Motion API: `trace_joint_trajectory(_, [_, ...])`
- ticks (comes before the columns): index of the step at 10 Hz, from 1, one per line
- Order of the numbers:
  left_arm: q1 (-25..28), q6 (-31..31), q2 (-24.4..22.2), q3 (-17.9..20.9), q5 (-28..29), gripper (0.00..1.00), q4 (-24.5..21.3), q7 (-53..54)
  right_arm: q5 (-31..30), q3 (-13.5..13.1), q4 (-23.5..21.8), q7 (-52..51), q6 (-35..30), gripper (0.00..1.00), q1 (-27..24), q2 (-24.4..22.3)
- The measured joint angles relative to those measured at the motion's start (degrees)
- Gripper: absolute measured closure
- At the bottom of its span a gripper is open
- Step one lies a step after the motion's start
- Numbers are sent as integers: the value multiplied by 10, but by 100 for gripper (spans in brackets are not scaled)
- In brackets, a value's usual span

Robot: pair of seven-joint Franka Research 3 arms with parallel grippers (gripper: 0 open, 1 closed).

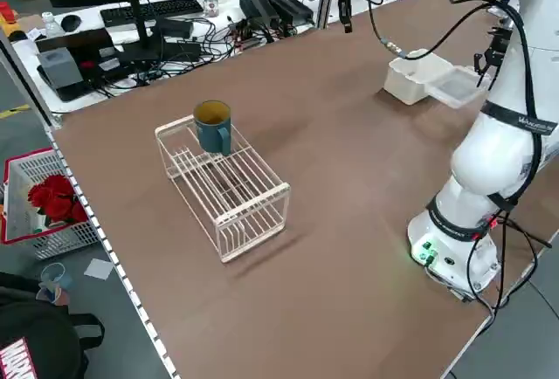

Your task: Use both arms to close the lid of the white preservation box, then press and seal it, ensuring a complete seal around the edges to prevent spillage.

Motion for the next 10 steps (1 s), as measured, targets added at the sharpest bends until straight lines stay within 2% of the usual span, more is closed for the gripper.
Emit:
trace_joint_trajectory(4, [0, 3, 0, 0, 0, 99, 0, -2, 0, -2, 5, 3, -9, 85, 1, 0])
trace_joint_trajectory(7, [-9, 13, 2, -1, 0, 99, 0, -4, 1, -3, 18, 11, -20, 92, 1, 0])
trace_joint_trajectory(10, [-10, 16, 5, -1, -1, 99, 0, -5, 3, -11, 39, 15, -54, 93, 1, -1])
